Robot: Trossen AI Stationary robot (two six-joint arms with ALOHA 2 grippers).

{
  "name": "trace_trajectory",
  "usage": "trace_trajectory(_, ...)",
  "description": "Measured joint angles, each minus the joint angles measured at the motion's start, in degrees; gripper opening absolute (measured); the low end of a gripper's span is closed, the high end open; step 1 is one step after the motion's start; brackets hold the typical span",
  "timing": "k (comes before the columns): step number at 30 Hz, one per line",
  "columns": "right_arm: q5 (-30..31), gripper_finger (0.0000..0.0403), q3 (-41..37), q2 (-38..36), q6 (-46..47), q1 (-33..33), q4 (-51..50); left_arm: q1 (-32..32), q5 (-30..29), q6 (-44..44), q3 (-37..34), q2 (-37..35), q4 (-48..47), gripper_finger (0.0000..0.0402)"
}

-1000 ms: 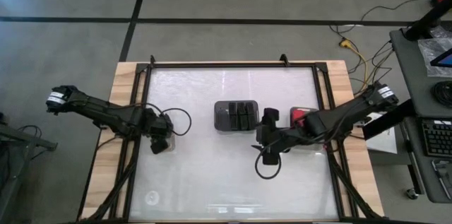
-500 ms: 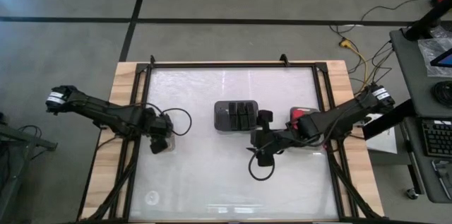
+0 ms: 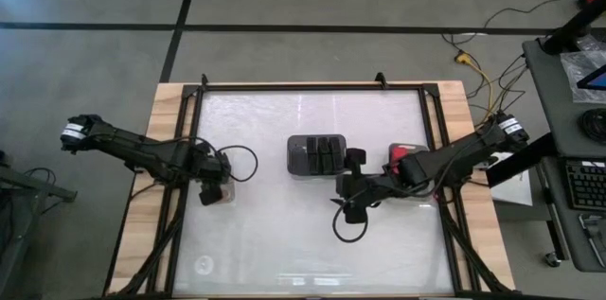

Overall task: Sort spices by type
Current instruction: Put the brown spice bottle into the transparent bin

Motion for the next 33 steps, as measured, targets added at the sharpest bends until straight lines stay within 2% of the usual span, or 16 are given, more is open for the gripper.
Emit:
trace_trajectory(17, -0.02, 0.0359, -0.4, 0.02, 0.55, 0.0, -0.02, -0.26, 1.25, -5.38, -0.56, 0.04, 0.67, 0.0181)
trace_trajectory(33, 0.02, 0.0359, -0.41, 0.02, 0.5, -0.02, 0.04, -0.37, -0.11, -5.37, -2.97, -0.13, 2.7, 0.0181)
